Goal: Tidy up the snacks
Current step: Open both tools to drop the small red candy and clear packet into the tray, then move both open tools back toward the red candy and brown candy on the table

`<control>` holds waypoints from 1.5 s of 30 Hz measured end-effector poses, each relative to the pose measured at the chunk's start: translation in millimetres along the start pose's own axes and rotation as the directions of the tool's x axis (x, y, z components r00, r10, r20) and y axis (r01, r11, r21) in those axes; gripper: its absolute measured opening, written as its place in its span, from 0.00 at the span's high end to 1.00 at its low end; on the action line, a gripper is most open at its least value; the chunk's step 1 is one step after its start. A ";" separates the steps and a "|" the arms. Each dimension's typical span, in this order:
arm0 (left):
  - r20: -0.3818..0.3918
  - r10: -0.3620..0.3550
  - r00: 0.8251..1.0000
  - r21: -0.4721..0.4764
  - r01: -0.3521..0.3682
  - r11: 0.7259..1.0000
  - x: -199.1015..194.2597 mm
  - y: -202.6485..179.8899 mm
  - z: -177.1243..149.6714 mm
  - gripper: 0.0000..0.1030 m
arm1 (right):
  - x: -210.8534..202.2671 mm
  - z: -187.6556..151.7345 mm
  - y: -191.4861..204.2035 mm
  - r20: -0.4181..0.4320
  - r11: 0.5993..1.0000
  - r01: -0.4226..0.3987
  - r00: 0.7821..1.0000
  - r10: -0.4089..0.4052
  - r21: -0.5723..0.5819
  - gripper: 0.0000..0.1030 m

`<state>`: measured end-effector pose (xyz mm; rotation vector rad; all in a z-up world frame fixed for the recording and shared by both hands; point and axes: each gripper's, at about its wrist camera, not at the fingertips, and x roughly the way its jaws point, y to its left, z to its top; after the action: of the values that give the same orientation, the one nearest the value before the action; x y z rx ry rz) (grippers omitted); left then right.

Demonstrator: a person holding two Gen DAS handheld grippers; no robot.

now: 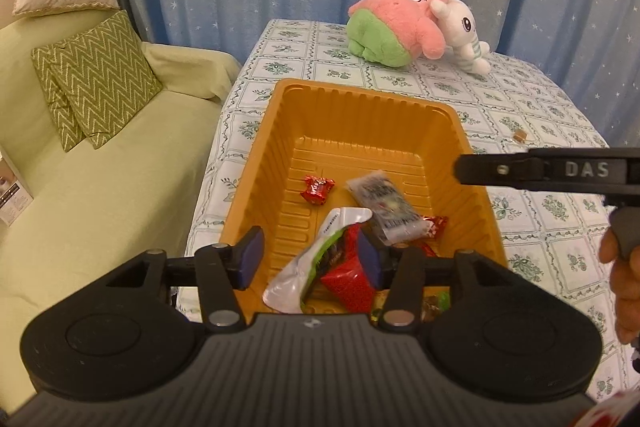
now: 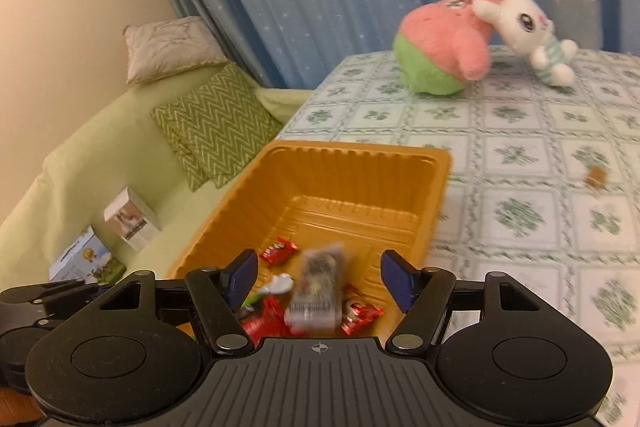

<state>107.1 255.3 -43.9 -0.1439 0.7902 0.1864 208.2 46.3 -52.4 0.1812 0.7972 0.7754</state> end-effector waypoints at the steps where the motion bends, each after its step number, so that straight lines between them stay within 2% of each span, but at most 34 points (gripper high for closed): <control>1: 0.002 -0.002 1.000 -0.004 0.002 1.000 -3.4 -1.8 -1.7 0.52 | -7.2 -3.2 -3.1 0.005 1.000 0.015 1.000 -0.015 0.005 0.34; 9: 0.032 -0.022 0.999 -0.026 0.023 0.999 -39.3 -26.8 -13.4 0.44 | -69.1 -33.5 -28.1 0.026 0.989 0.145 0.989 -0.147 0.041 0.34; 12: 0.040 -0.043 0.998 -0.035 0.045 0.998 -51.7 -40.1 -17.5 0.43 | -90.2 -46.3 -35.1 0.018 0.978 0.204 0.979 -0.205 0.051 0.34; 17: 0.063 -0.068 0.996 -0.039 0.071 0.997 -72.9 -66.6 -24.4 0.33 | -125.8 -62.9 -48.5 0.017 0.961 0.266 0.963 -0.268 0.081 0.34; 22: 0.070 -0.110 0.991 -0.032 0.113 0.993 -85.1 -97.8 -30.9 0.31 | -157.6 -70.9 -58.6 0.013 0.944 0.321 0.946 -0.323 0.074 0.34; 31: 0.059 -0.171 0.983 0.024 0.170 0.985 -93.8 -150.8 -41.5 0.24 | -202.0 -82.4 -78.1 0.037 0.916 0.386 0.919 -0.392 0.107 0.34; 45: 0.046 -0.212 0.976 0.087 0.207 0.974 -93.0 -197.2 -42.9 0.22 | -236.1 -89.4 -105.1 0.057 0.892 0.418 0.900 -0.432 0.172 0.34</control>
<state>56.8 44.3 4.4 -0.1428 0.7210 -0.0419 99.0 -202.8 -23.5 0.1723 0.7726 0.2857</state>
